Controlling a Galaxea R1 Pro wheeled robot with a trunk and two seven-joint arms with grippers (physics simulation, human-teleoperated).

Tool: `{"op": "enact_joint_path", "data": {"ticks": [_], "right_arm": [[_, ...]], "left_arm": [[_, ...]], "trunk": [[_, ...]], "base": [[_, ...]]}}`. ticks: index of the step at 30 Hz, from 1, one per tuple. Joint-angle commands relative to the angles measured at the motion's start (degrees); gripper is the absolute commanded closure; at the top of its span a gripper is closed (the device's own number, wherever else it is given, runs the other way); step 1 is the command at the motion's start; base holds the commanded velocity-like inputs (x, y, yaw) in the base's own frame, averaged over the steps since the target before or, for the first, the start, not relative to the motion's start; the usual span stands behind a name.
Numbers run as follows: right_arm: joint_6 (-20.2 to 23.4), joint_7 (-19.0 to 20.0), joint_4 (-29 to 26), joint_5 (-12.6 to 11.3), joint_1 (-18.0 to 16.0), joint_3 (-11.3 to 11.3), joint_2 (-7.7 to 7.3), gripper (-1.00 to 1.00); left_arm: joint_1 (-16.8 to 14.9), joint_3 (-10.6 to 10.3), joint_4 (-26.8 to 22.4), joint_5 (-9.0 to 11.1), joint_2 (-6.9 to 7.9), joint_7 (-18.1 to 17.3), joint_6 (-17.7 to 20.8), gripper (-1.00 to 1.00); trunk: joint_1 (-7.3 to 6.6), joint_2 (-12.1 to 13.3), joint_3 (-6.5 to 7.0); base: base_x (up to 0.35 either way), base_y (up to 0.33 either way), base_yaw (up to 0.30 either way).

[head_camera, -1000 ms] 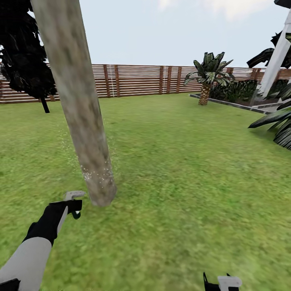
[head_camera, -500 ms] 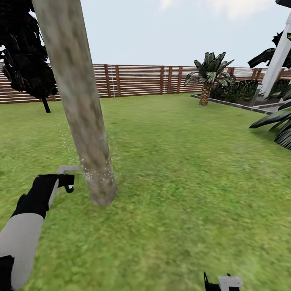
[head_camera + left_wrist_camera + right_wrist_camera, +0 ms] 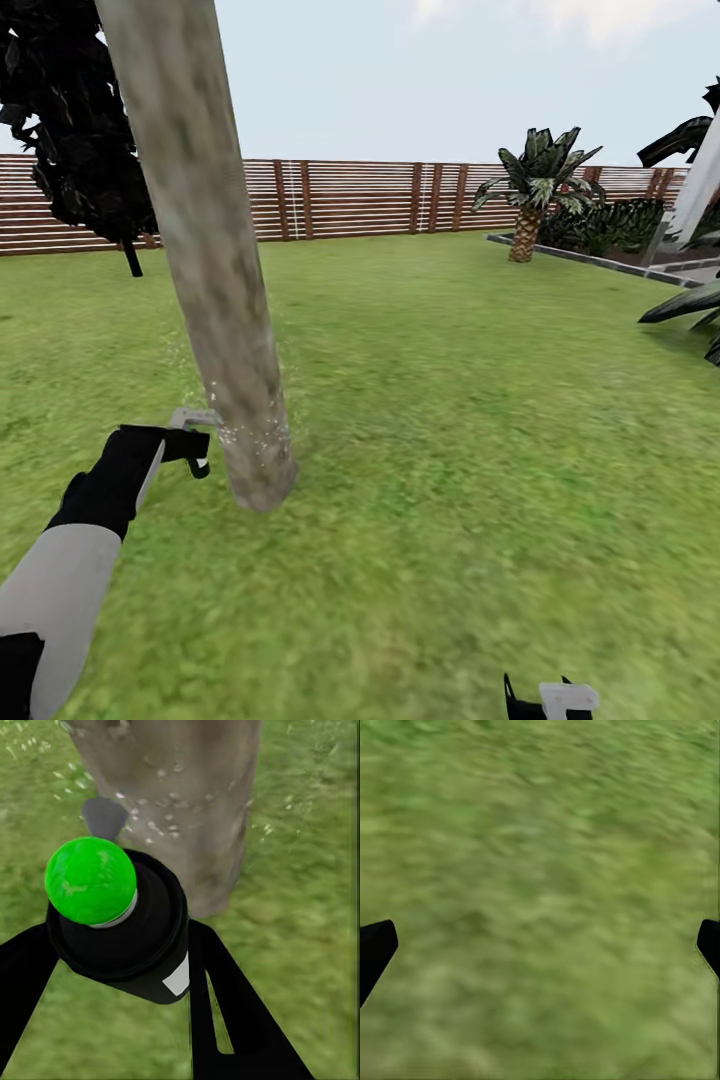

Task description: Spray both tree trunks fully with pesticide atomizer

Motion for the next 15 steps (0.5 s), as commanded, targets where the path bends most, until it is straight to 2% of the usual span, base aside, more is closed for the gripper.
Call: {"op": "enact_joint_path", "data": {"ticks": [1,3,5,9,13,15], "right_arm": [[0.0,0.0,0.0,0.0,0.0,0.0,-0.02,-1.00],[0.0,0.0,0.0,0.0,0.0,0.0,-0.03,-1.00],[0.0,0.0,0.0,0.0,0.0,0.0,-0.03,-1.00],[0.0,0.0,0.0,0.0,0.0,0.0,-0.03,-1.00],[0.0,0.0,0.0,0.0,0.0,0.0,-0.03,-1.00],[0.0,0.0,0.0,0.0,0.0,0.0,-0.03,-1.00]], "left_arm": [[-0.1,0.1,-0.1,0.0,0.09,-0.1,0.0,1.00],[-0.4,0.3,-0.6,-0.1,0.12,-0.1,0.0,1.00],[-0.5,1.8,-2.2,-0.1,0.14,-0.2,0.1,1.00],[-0.8,2.3,-3.3,-0.2,0.14,-0.3,0.3,1.00],[-4.8,1.9,-3.9,-0.3,0.20,-0.8,6.4,1.00],[-5.6,1.8,-4.5,-0.2,0.71,-1.1,8.1,1.00]], "trunk": [[0.00,0.0,0.00],[0.00,0.0,0.00],[0.00,0.0,0.00],[0.00,0.0,0.00],[0.00,0.0,0.00],[0.00,0.0,0.00]], "base": [[0.231,-0.180,0.000],[0.177,-0.209,0.000],[-0.099,-0.212,0.000],[-0.038,-0.053,0.000],[-0.003,-0.004,0.000],[0.000,0.000,0.000]]}}
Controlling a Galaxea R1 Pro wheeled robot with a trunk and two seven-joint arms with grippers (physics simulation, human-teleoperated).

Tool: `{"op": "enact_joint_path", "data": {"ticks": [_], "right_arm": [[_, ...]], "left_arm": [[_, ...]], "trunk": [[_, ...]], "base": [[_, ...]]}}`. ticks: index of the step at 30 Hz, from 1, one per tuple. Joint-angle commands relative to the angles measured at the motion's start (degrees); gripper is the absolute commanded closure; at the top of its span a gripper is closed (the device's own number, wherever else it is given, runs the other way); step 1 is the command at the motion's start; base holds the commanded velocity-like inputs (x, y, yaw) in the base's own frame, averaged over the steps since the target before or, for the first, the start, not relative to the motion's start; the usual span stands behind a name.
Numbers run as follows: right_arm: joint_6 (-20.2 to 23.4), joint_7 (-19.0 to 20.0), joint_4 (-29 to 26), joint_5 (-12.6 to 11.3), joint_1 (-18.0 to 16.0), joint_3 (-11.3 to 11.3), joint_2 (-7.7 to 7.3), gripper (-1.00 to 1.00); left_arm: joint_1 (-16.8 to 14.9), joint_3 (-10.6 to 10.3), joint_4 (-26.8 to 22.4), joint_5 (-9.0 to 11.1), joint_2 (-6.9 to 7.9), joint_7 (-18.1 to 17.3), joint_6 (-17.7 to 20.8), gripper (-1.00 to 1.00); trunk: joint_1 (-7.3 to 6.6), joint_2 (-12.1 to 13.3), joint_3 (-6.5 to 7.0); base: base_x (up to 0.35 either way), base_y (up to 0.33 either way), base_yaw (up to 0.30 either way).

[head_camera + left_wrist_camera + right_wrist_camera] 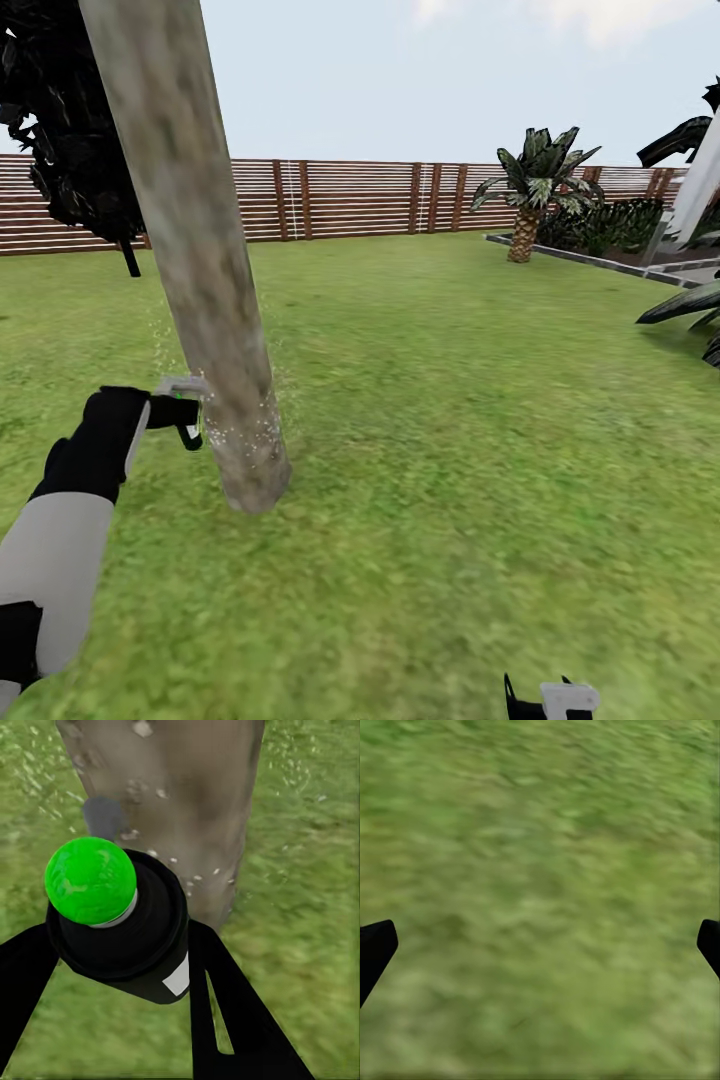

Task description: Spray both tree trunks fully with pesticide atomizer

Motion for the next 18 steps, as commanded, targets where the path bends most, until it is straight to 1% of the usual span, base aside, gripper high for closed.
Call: {"op": "enact_joint_path", "data": {"ticks": [1,3,6,8,10,11,13,18], "right_arm": [[0.0,0.0,0.0,0.0,0.0,0.0,0.00,-1.00],[0.0,0.0,0.0,0.0,0.0,0.0,0.05,-1.00],[0.0,0.0,0.0,0.0,0.0,0.0,0.08,-1.00],[0.0,0.0,0.0,0.0,0.0,0.0,0.09,-1.00],[0.0,0.0,0.0,0.0,0.0,0.0,0.09,-1.00],[0.0,0.0,0.0,0.0,0.0,0.0,0.04,-1.00],[0.0,0.0,0.0,0.0,0.0,0.0,0.00,-1.00],[0.0,0.0,0.0,0.0,0.0,0.0,0.00,-1.00]], "left_arm": [[0.1,0.0,-0.1,0.3,0.25,-0.2,0.2,1.00],[0.4,-0.1,-0.2,0.2,0.53,-0.7,0.3,1.00],[0.6,0.3,-0.2,0.3,1.47,-1.0,0.4,1.00],[0.6,0.4,-0.3,0.4,1.79,-2.0,0.3,1.00],[0.6,0.2,-1.5,0.4,1.81,-3.9,0.3,1.00],[0.6,0.1,-1.9,0.4,1.69,-4.2,0.3,1.00],[0.6,-0.1,-2.2,0.3,1.45,-4.4,0.3,1.00],[0.6,-0.1,-2.4,0.2,1.77,-4.4,0.2,1.00]], "trunk": [[0.00,0.0,0.00],[0.00,0.0,0.00],[0.00,0.0,0.00],[0.00,0.0,0.00],[0.00,0.0,0.00],[0.00,0.0,0.00],[0.00,0.0,0.00],[0.00,0.0,0.00]], "base": [[0.000,0.000,0.000],[0.000,0.000,0.023],[0.000,0.000,0.227],[0.000,-0.082,0.265],[0.000,-0.232,0.092],[0.000,-0.262,0.022],[0.000,-0.270,0.007],[-0.003,-0.274,0.000]]}}
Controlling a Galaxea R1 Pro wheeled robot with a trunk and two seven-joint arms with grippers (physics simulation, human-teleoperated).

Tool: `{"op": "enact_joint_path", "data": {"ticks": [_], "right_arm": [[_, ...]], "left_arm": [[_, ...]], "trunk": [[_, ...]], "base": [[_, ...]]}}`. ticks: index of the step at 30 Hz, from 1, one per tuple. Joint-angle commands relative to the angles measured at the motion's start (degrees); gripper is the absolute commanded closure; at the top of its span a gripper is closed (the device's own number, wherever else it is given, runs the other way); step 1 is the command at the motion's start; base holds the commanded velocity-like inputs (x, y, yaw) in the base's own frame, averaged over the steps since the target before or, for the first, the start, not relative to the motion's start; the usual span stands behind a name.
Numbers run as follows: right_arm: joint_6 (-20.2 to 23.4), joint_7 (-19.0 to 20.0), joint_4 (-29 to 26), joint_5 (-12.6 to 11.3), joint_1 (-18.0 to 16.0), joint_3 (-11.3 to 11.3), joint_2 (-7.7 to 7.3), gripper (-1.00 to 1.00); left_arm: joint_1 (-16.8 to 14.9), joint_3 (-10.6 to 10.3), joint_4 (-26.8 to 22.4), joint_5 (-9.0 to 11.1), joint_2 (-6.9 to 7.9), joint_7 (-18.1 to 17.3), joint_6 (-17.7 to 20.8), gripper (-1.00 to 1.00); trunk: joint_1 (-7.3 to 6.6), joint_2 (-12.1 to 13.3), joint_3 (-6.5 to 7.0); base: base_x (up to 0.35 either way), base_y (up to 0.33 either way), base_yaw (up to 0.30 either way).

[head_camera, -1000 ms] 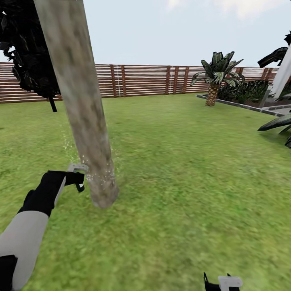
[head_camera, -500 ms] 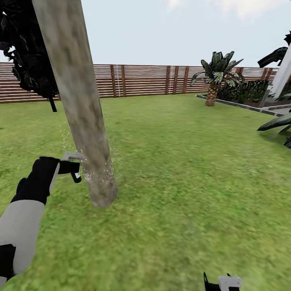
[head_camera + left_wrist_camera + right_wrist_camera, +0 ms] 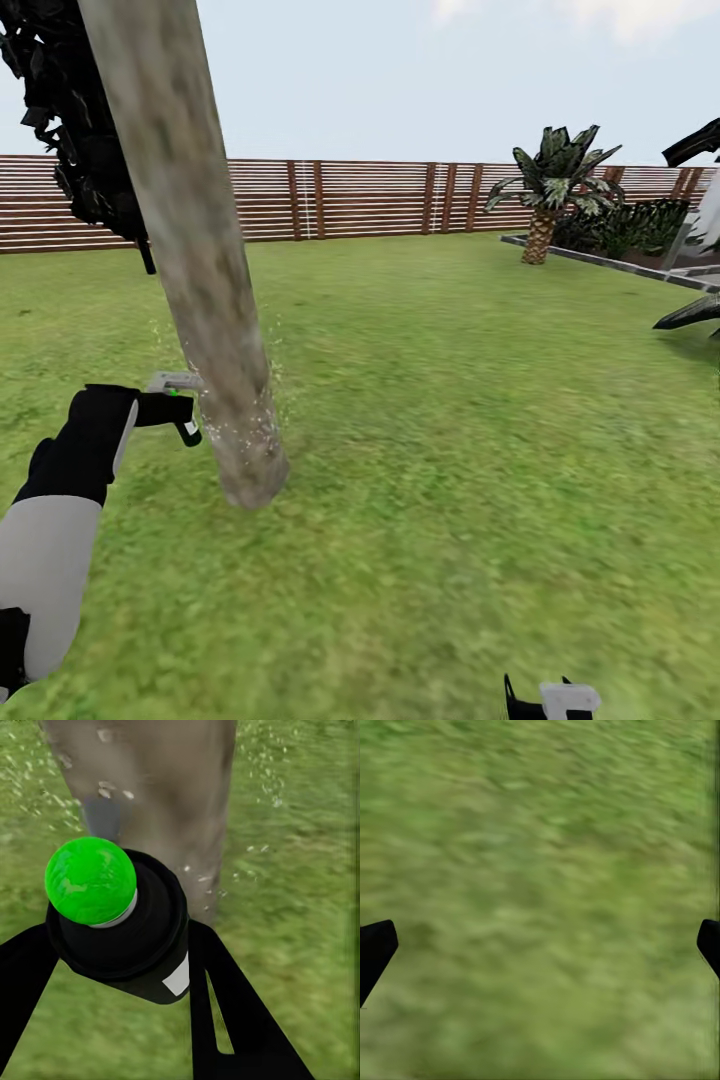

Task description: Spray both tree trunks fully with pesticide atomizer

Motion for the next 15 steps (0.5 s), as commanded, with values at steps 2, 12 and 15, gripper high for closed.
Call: {"op": "enact_joint_path", "data": {"ticks": [2,12,15], "right_arm": [[0.0,0.0,0.0,0.0,0.0,0.0,0.00,-1.00],[0.0,0.0,-0.1,0.0,0.0,0.0,0.12,-1.00],[0.0,0.0,-0.1,0.0,0.0,0.0,0.10,-1.00]], "left_arm": [[0.0,0.0,0.0,0.0,0.03,0.0,0.0,1.00],[0.0,-0.1,0.1,-0.1,0.04,0.1,-0.1,1.00],[0.0,-0.1,0.1,-0.1,0.04,0.1,-0.1,1.00]], "trunk": [[0.00,0.0,0.00],[0.00,0.0,0.00],[0.00,0.0,0.00]], "base": [[-0.062,-0.274,0.000],[-0.093,-0.274,0.077],[-0.077,-0.274,0.274]]}}
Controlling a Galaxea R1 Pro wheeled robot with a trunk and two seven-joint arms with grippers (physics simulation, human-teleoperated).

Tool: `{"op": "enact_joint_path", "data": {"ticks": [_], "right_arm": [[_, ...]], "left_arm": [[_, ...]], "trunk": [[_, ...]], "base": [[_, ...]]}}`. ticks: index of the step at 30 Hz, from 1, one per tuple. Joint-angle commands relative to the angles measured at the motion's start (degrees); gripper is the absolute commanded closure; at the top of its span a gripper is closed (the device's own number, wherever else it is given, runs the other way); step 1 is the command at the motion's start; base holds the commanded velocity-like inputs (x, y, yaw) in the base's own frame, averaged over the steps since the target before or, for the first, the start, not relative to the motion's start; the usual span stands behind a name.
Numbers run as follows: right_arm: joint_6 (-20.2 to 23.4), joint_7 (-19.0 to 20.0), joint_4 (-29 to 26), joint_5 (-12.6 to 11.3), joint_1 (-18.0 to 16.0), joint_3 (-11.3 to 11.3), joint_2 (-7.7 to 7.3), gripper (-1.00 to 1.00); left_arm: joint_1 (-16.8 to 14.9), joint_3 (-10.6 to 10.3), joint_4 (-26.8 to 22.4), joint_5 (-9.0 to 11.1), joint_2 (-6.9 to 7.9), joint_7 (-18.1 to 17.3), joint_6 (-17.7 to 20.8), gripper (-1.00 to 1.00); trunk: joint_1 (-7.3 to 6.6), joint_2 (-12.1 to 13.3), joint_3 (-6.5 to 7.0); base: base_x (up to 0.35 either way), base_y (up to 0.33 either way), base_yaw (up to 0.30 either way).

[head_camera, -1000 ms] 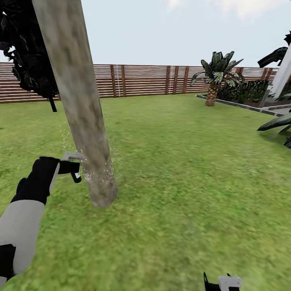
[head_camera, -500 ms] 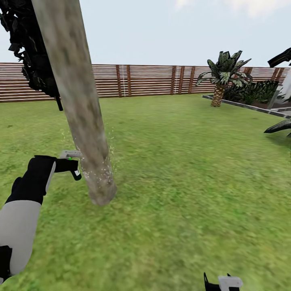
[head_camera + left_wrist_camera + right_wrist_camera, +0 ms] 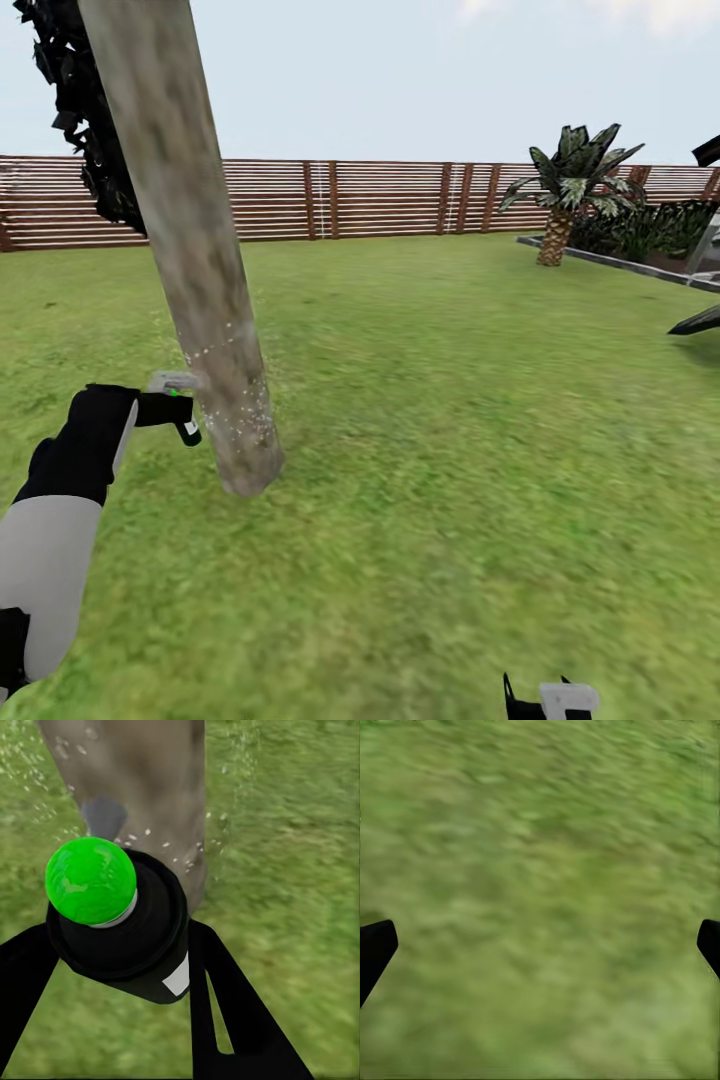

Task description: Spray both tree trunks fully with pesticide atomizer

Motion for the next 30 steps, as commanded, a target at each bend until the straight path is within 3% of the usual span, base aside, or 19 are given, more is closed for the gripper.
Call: {"op": "enact_joint_path", "data": {"ticks": [1,13,19,21,23,25,28,30], "right_arm": [[0.0,0.0,0.0,0.0,0.0,0.0,0.01,-1.00],[0.0,0.0,0.1,0.0,0.0,0.0,-0.07,-1.00],[0.0,0.0,0.1,0.0,0.0,0.0,-0.06,-1.00],[0.0,0.0,0.1,0.0,0.0,0.0,-0.06,-1.00],[0.0,0.0,0.1,0.0,0.0,0.0,-0.03,-1.00],[0.0,0.0,0.0,0.0,0.0,0.0,-0.02,-1.00],[0.0,0.0,0.0,0.0,0.0,0.0,-0.02,-1.00],[0.0,0.0,0.0,0.0,0.0,0.0,-0.02,-1.00]], "left_arm": [[0.0,-0.1,0.0,0.1,-0.05,0.0,-0.1,1.00],[0.2,-0.2,1.0,0.0,-0.47,0.3,-0.2,1.00],[6.4,0.3,1.7,-0.2,0.08,0.2,-0.7,1.00],[8.6,0.4,2.0,-0.4,1.55,0.3,-2.9,1.00],[9.1,0.2,2.8,-0.4,2.00,0.3,-4.0,1.00],[9.3,0.1,3.7,-0.3,1.68,0.4,-4.3,1.00],[9.3,0.2,3.4,0.0,-0.41,0.5,-4.3,1.00],[9.3,0.4,3.1,0.0,-0.85,0.6,-4.3,1.00]], "trunk": [[0.00,0.0,0.00],[0.00,0.0,0.00],[0.00,0.0,0.00],[0.00,0.0,0.00],[0.00,0.0,0.00],[0.00,0.0,0.00],[0.00,0.0,0.00],[0.00,0.0,0.00]], "base": [[-0.014,-0.274,0.277],[0.252,-0.159,0.057],[0.176,-0.032,0.000],[0.012,-0.001,0.000],[0.002,0.000,0.000],[0.000,0.000,0.003],[0.000,0.000,0.196],[0.000,0.000,0.264]]}}
